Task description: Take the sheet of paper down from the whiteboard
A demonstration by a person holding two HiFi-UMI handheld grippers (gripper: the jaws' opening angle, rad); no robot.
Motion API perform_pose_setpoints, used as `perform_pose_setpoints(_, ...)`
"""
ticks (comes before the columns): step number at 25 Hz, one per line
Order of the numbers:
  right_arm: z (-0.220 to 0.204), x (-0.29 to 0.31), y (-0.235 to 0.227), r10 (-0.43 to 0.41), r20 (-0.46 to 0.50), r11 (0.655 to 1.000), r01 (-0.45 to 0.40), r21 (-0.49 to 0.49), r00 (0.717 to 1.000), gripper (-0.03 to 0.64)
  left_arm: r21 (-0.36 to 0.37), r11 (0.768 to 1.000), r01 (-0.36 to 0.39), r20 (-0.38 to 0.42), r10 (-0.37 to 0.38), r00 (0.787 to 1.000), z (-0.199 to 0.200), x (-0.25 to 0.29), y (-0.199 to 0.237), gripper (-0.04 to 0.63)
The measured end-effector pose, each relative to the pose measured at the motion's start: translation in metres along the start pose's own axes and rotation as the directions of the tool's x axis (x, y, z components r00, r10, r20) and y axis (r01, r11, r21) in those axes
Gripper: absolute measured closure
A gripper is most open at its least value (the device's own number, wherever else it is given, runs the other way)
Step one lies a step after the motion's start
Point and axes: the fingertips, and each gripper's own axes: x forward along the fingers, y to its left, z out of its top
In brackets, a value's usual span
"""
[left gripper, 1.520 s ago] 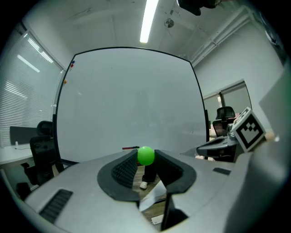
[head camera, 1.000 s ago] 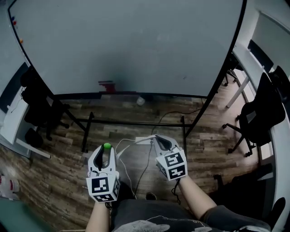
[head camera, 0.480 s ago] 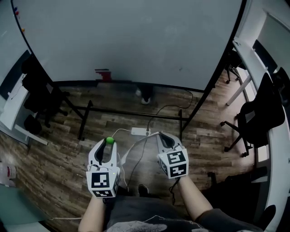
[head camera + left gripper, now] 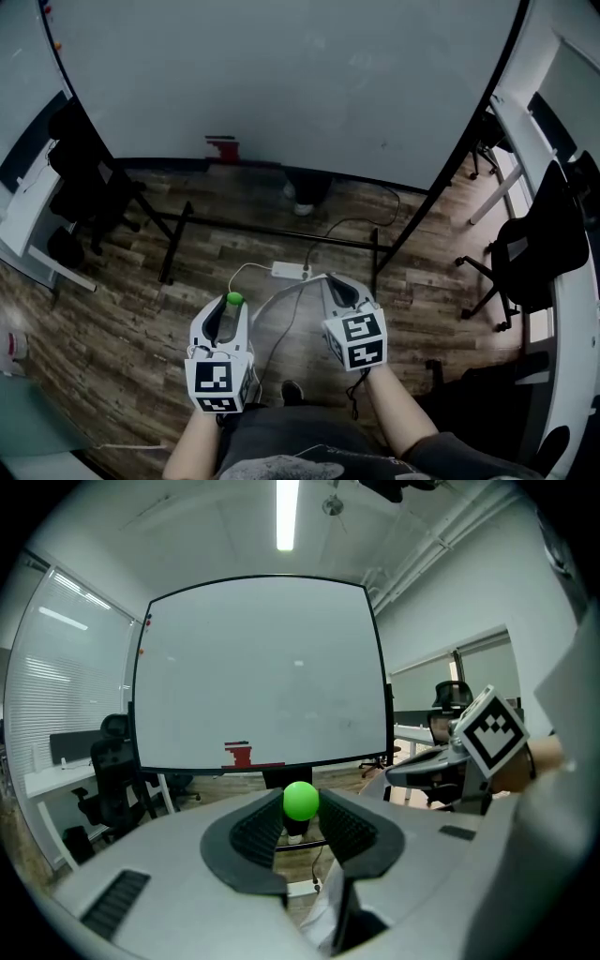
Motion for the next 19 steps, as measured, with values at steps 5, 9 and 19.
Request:
perform_pose_setpoints(5,-0.002,0.006,0.011,0.013,-0.020,0.999,-0.013,-0.034,1.000,0.595,-0.020,0.999,-0.026,0.008,0.026,1.000,-0.009,-0.008,0.010,0.471)
perform_pose_setpoints(9,0.000,0.011,0.023,0.026,-0.035,0.998,-0.028,-0.061,0.999,0.595,-0.042,0.997,-0.067,0.008,0.068,0.998,-0.015,-0.022,0.028,0.472)
perform_pose_setpoints(19,0.009,-0.009,0.025,0.001,-0.005,1.000,-0.001,-0.027,1.000,0.595,-0.057,0.990,-0.127,0.008,0.128,0.992,-0.019,-0.055,0.045,0.472)
